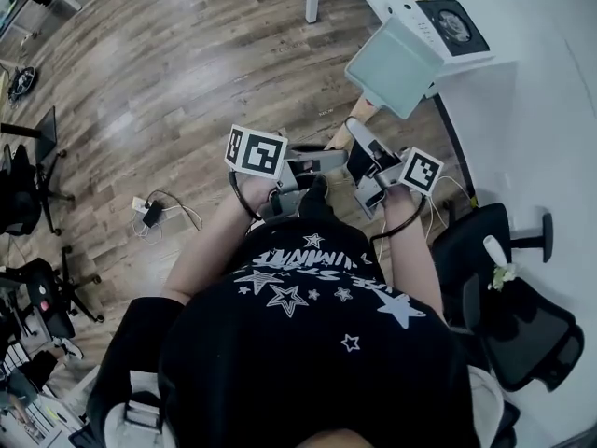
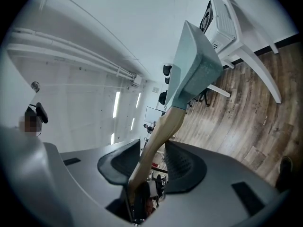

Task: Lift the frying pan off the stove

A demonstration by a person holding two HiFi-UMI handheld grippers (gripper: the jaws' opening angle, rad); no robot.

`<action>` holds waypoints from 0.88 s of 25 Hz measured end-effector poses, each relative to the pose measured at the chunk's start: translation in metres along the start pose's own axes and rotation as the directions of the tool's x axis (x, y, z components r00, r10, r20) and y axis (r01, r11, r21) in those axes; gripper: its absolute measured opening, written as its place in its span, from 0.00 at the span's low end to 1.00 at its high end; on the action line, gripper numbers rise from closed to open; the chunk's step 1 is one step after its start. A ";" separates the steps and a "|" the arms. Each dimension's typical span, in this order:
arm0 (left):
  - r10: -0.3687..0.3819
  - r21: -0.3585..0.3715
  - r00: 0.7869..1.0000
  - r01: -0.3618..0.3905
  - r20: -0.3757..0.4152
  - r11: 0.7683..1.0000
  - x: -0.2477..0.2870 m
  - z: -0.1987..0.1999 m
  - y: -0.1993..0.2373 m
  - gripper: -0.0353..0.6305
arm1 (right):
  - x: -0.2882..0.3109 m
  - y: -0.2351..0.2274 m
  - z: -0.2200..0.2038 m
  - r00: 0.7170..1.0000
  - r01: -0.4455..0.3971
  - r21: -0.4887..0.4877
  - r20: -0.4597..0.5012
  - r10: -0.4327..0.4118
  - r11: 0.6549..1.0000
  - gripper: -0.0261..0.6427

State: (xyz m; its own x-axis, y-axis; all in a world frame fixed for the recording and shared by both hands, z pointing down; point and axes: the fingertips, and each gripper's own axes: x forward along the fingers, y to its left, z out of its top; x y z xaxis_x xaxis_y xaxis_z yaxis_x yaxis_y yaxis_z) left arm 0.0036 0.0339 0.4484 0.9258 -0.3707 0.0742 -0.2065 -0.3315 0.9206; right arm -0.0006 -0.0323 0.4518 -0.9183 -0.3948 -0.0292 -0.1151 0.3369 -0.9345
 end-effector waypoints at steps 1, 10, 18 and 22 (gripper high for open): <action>-0.001 -0.002 1.000 0.001 0.003 1.000 -0.004 -0.009 -0.003 0.22 | -0.003 0.004 -0.009 1.000 0.000 -0.001 -0.003 0.000 1.000 0.28; -0.001 0.002 1.000 0.001 0.004 1.000 -0.040 -0.068 -0.027 0.22 | -0.025 0.030 -0.074 1.000 -0.007 -0.003 -0.012 0.007 1.000 0.28; -0.011 0.006 1.000 0.011 -0.002 1.000 -0.063 -0.101 -0.037 0.22 | -0.032 0.045 -0.112 1.000 0.005 -0.029 -0.019 -0.006 1.000 0.28; -0.012 0.004 1.000 0.012 -0.012 1.000 -0.072 -0.111 -0.038 0.22 | -0.033 0.047 -0.125 1.000 0.005 -0.028 -0.023 -0.006 1.000 0.28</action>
State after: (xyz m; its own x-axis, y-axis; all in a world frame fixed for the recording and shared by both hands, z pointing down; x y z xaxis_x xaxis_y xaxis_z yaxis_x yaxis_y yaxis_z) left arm -0.0200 0.1695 0.4503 0.9320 -0.3560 0.0676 -0.1964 -0.3397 0.9198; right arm -0.0228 0.1037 0.4530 -0.9260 -0.3771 -0.0159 -0.1304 0.3590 -0.9242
